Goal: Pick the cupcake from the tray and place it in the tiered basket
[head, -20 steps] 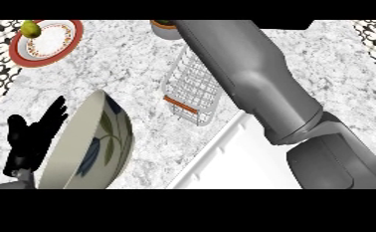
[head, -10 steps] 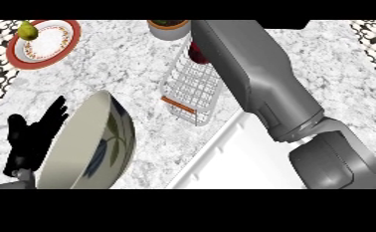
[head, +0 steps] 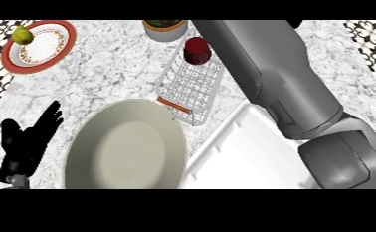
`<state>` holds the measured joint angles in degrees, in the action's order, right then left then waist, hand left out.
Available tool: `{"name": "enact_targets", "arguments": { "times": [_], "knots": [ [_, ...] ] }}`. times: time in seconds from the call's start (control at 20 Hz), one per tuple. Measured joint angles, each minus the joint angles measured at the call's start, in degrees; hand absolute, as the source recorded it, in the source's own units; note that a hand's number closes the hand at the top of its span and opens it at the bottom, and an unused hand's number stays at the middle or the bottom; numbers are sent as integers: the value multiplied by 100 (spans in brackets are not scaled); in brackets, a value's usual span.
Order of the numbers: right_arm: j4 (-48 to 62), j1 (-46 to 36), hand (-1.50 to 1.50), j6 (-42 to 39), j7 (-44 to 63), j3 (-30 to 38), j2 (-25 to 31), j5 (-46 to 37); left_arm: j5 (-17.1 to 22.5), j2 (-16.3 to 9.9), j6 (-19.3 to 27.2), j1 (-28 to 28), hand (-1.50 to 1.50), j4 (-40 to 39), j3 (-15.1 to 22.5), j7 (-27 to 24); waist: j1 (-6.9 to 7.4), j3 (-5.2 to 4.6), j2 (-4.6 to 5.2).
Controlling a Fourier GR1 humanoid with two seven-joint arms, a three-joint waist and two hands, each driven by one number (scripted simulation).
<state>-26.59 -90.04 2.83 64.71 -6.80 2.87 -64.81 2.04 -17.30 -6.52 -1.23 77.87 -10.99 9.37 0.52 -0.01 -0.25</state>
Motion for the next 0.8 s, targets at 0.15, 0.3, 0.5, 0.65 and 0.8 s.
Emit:
{"name": "enact_targets", "arguments": {
  "times": [0.15,0.3,0.5,0.65,0.8],
  "knots": [
    [-306,-47,-150,177,191,207,87,-64,1,-24,2,-25,0,12,-24,37,-77,2,-36],
    [-726,6,-150,355,322,506,200,-54,10,-17,17,-156,0,-23,-77,-26,-191,9,-96],
    [-1517,174,-150,643,321,928,251,30,43,-23,45,-295,0,-30,-169,-59,-346,22,-175],
    [-2231,401,-150,885,261,1146,215,15,64,10,68,-400,0,-24,-203,-77,-458,30,-224],
    [-3021,773,-150,1069,159,1309,84,36,85,-3,74,-484,0,-3,-252,-80,-563,38,-265]
  ]
}}
